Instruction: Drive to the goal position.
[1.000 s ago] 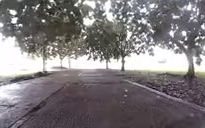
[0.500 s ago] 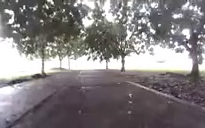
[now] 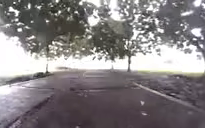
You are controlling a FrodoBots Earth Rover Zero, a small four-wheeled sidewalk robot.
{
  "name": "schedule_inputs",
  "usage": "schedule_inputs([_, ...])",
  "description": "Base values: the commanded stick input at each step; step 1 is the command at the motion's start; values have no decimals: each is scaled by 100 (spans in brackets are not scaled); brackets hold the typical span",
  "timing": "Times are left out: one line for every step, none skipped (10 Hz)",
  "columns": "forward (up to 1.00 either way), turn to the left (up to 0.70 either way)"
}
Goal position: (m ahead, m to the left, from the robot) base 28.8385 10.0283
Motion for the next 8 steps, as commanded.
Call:
schedule_inputs([70,0])
schedule_inputs([70,0])
schedule_inputs([70,0])
schedule_inputs([70,0])
schedule_inputs([70,0])
schedule_inputs([70,0])
schedule_inputs([70,0])
schedule_inputs([70,0])
